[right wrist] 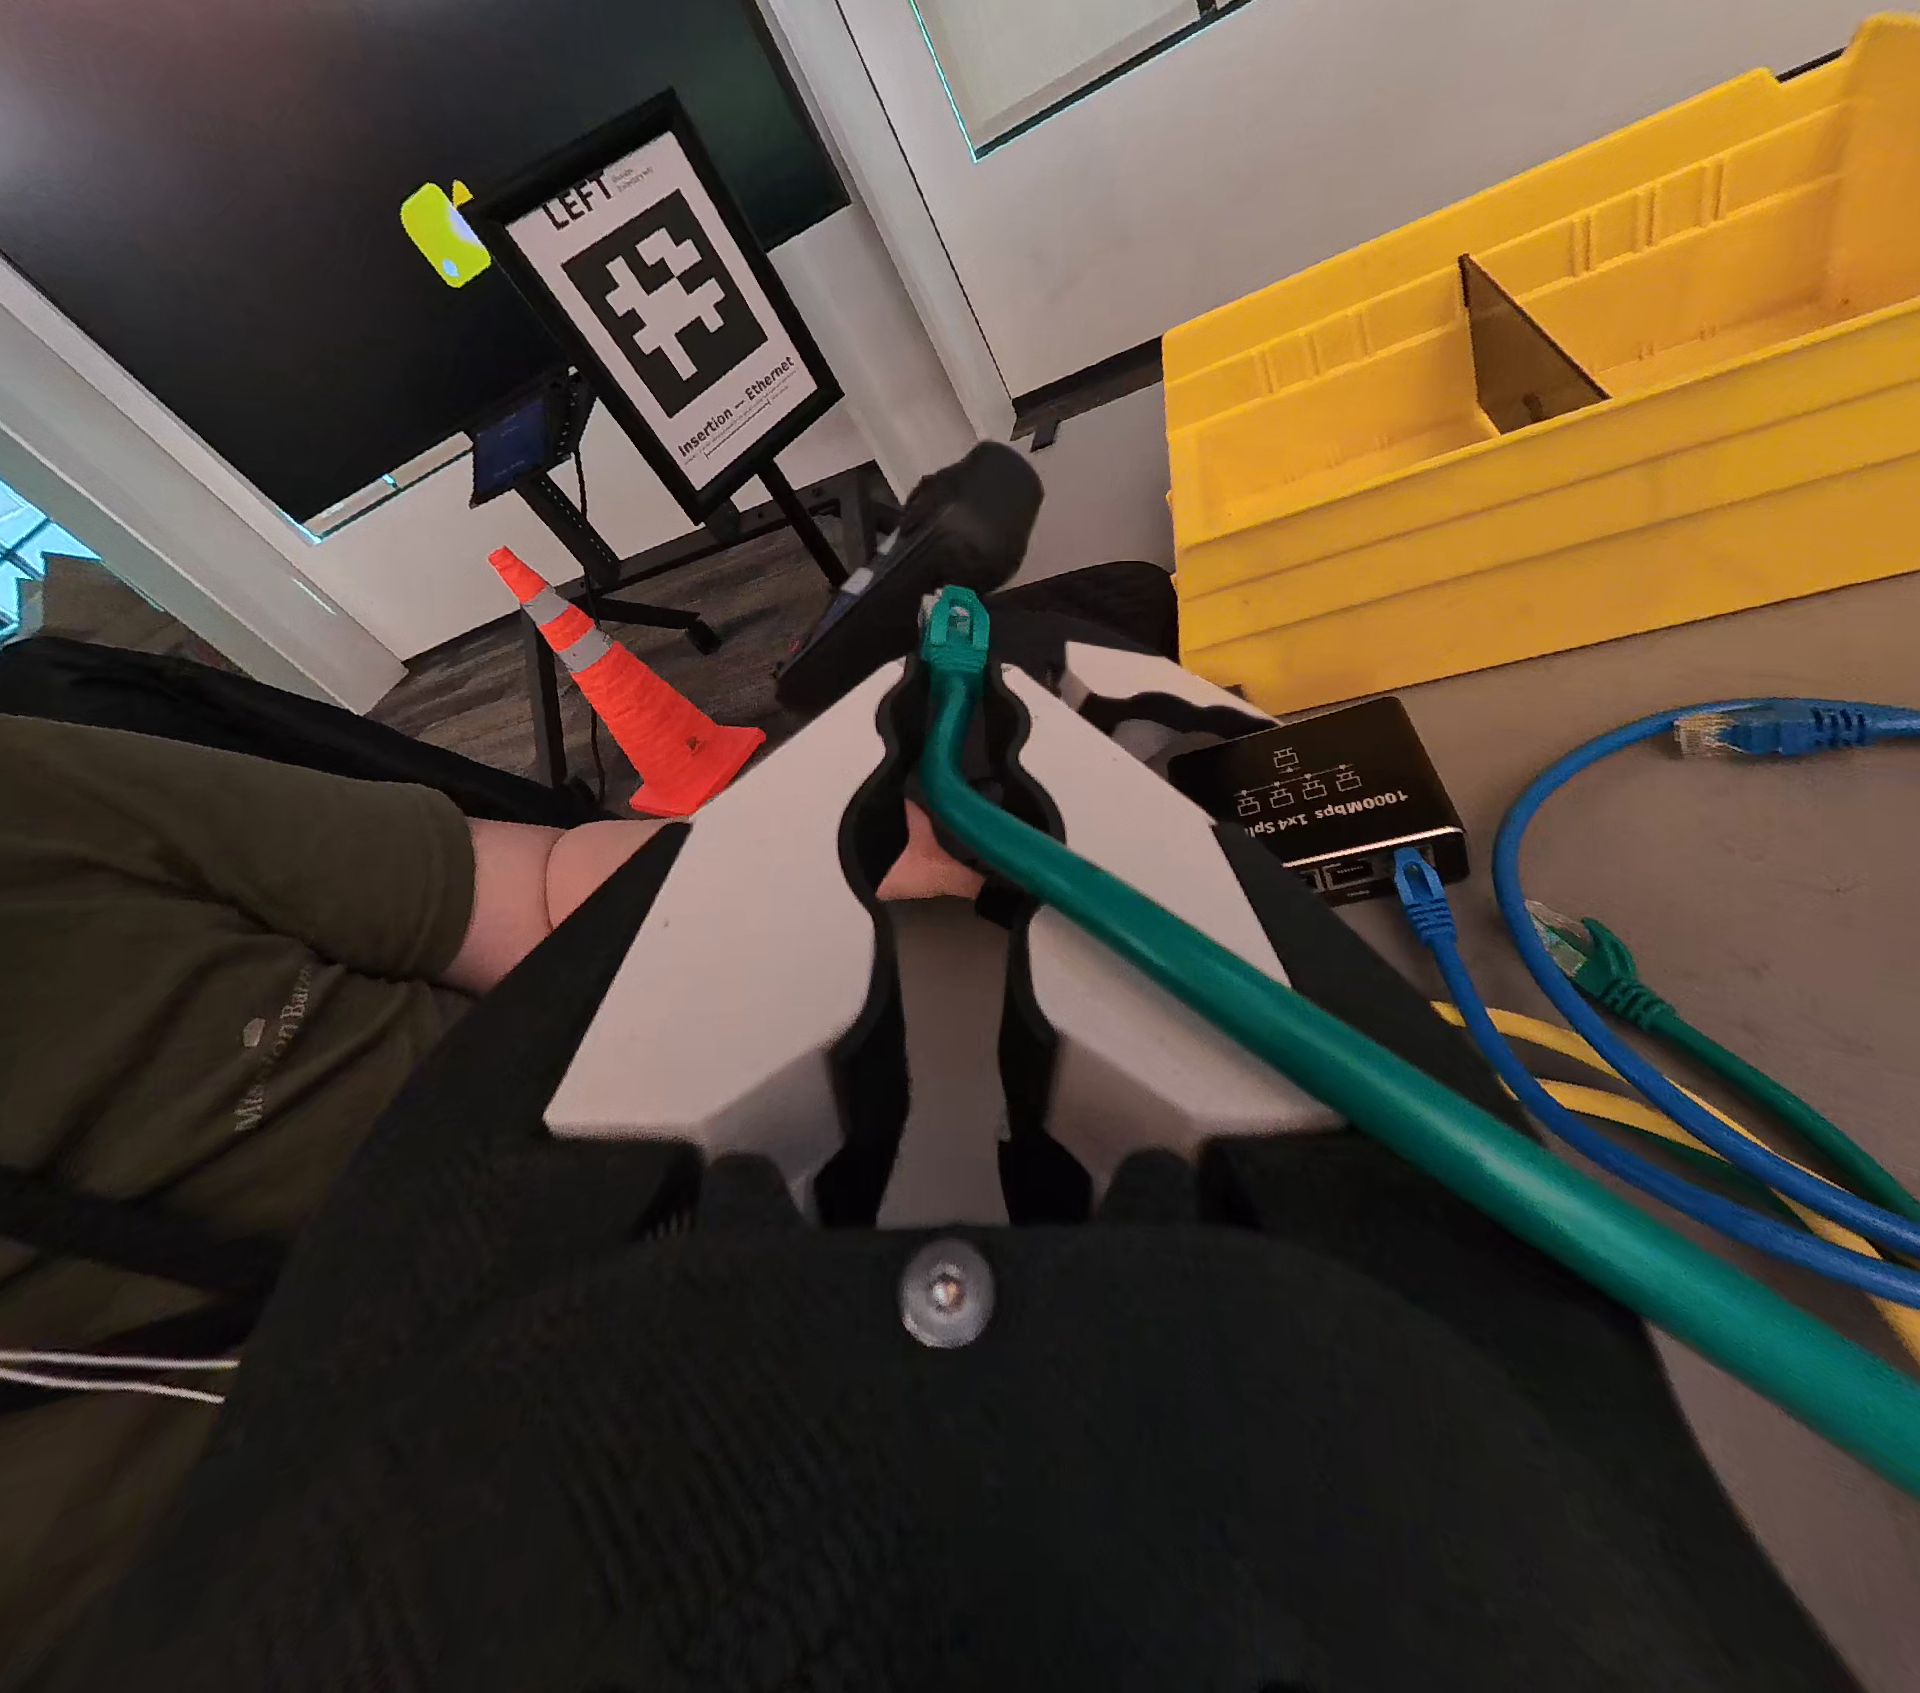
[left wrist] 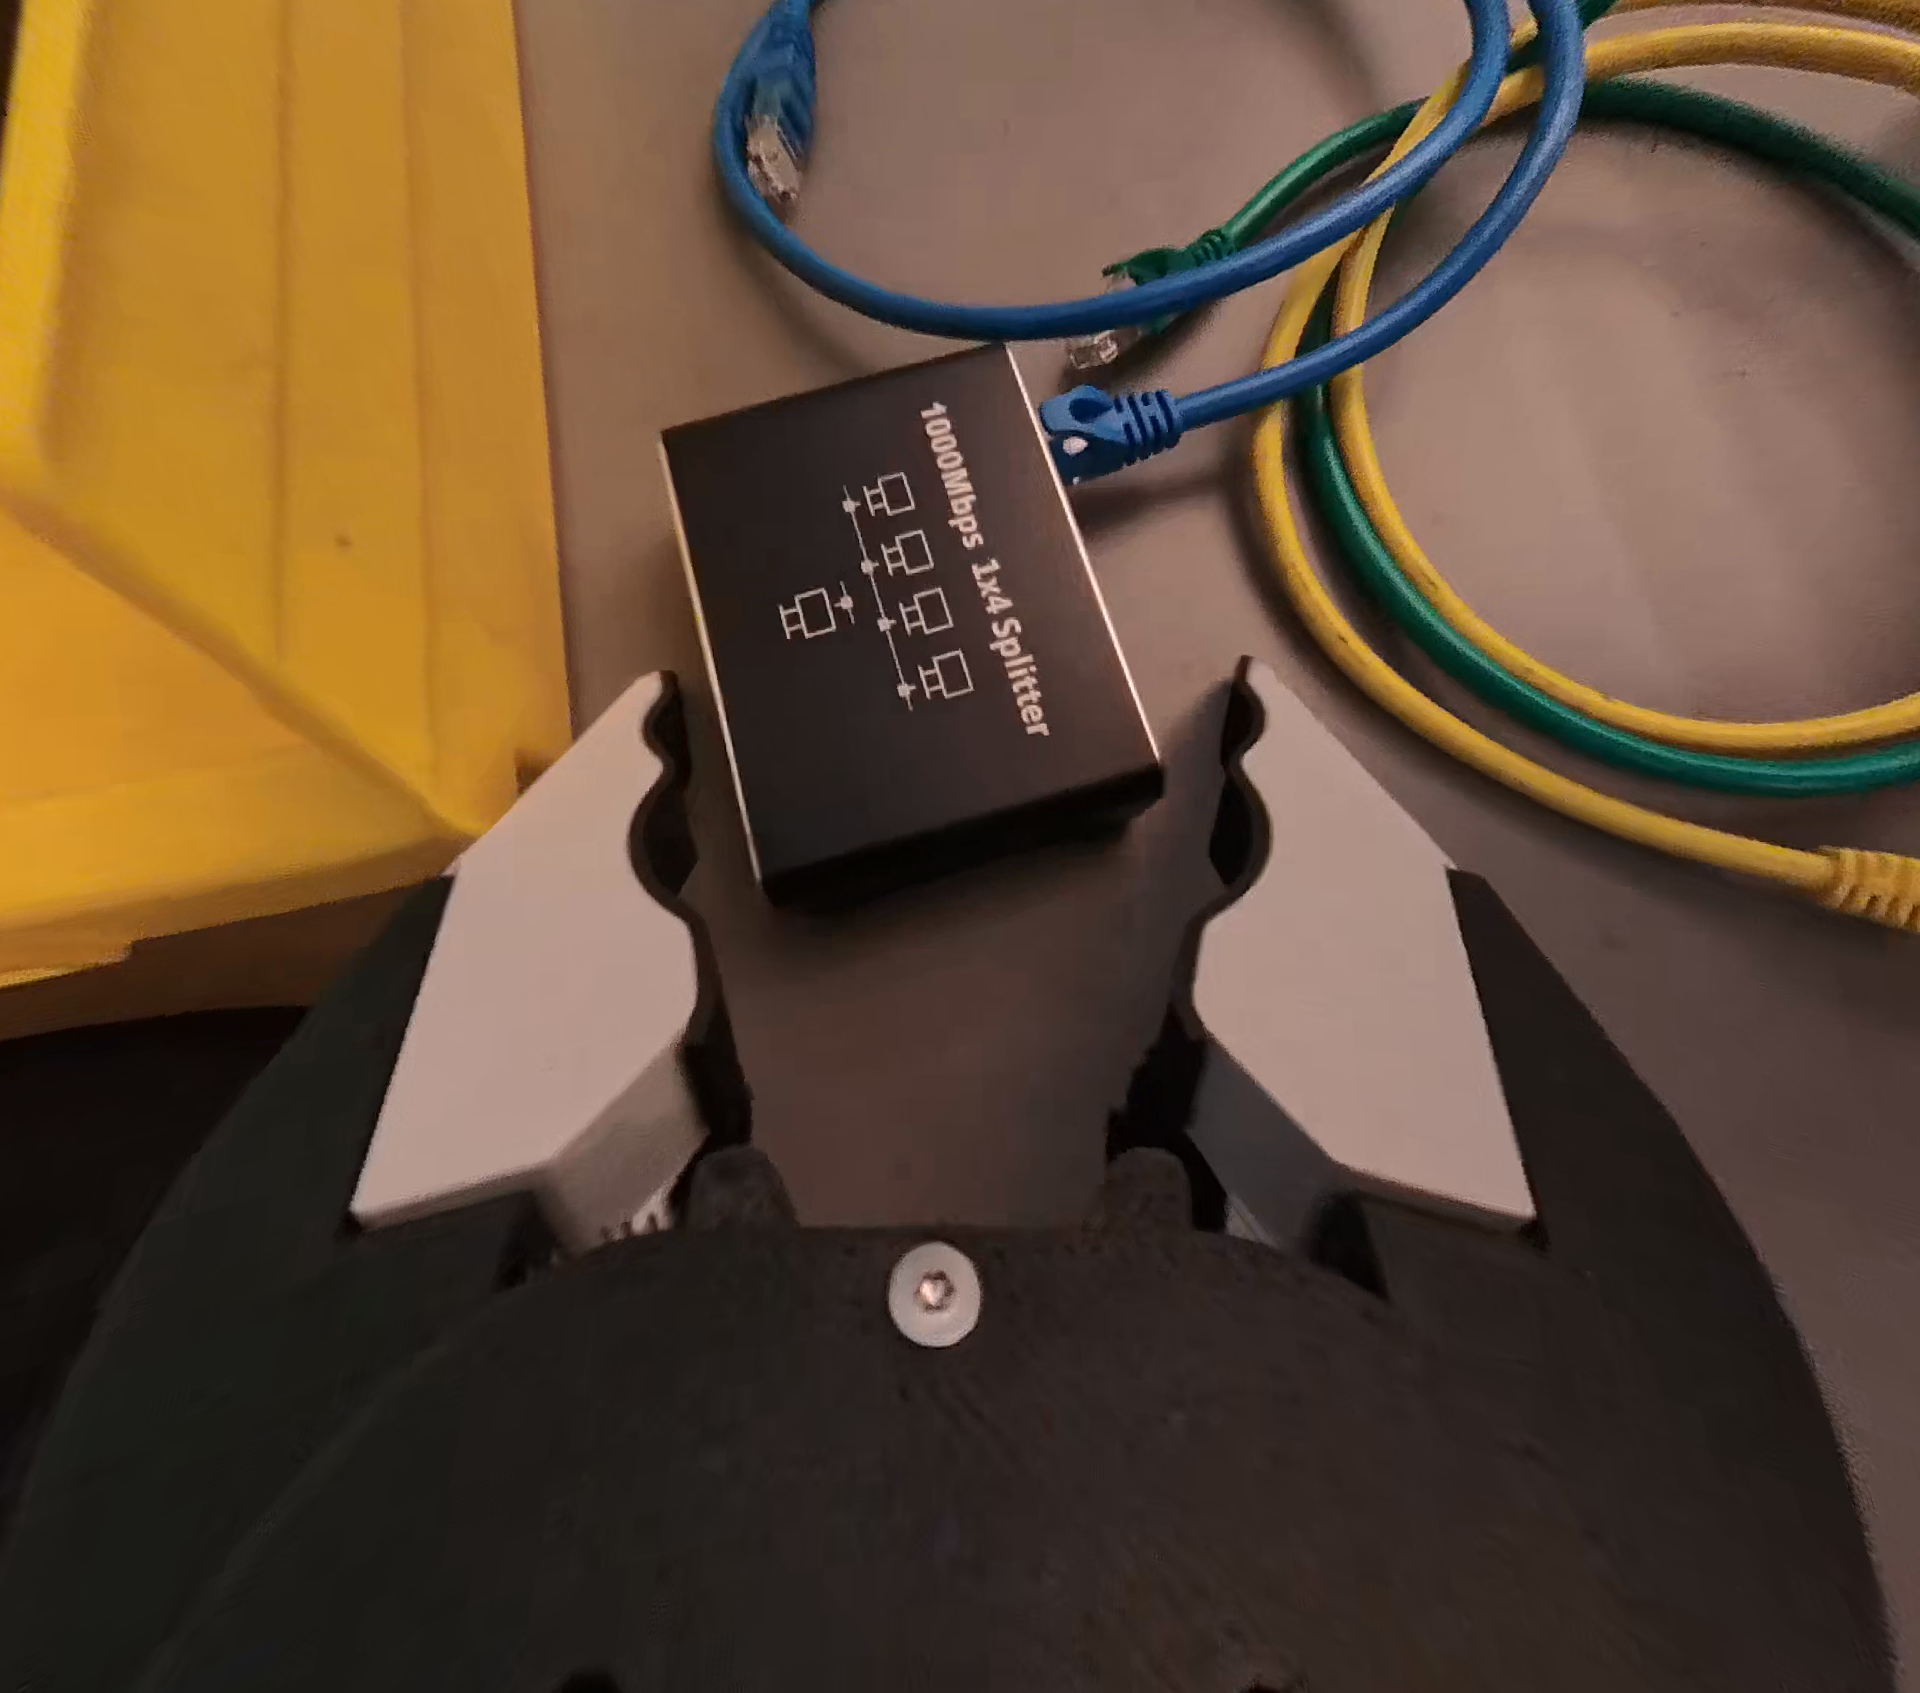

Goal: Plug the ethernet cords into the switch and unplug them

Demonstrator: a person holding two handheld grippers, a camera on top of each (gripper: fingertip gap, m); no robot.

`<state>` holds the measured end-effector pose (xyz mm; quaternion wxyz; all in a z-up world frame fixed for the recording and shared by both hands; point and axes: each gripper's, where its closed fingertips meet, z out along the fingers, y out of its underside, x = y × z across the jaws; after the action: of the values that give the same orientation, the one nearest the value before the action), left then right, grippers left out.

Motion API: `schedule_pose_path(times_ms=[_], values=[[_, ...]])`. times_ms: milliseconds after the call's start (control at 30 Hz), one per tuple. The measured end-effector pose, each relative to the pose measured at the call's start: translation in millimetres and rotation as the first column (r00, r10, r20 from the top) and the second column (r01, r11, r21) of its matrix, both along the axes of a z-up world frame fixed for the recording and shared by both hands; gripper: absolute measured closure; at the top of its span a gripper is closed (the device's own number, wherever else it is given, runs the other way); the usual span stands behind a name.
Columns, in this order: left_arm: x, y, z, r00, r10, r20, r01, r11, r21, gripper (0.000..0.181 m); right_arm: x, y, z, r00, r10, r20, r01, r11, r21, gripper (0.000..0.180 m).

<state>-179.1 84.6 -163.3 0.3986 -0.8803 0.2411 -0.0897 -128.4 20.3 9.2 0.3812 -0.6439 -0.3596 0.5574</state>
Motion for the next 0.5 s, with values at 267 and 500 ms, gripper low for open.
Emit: schedule_pose_path(times_ms=[267,500], values=[[-1.6,3.7,3.8,0.999,-0.023,0.039,0.023,1.0,0.002,0.101,-2.2,5.0,-9.8,0.997,-0.045,0.063,0.043,0.999,0.033,0.17],[4.4,-5.7,22.5,0.962,-0.068,0.264,0.08,0.996,-0.034,0.102,-5.4,11.2,-24.4,0.981,-0.113,0.16,0.1,0.991,0.092,0.17]])
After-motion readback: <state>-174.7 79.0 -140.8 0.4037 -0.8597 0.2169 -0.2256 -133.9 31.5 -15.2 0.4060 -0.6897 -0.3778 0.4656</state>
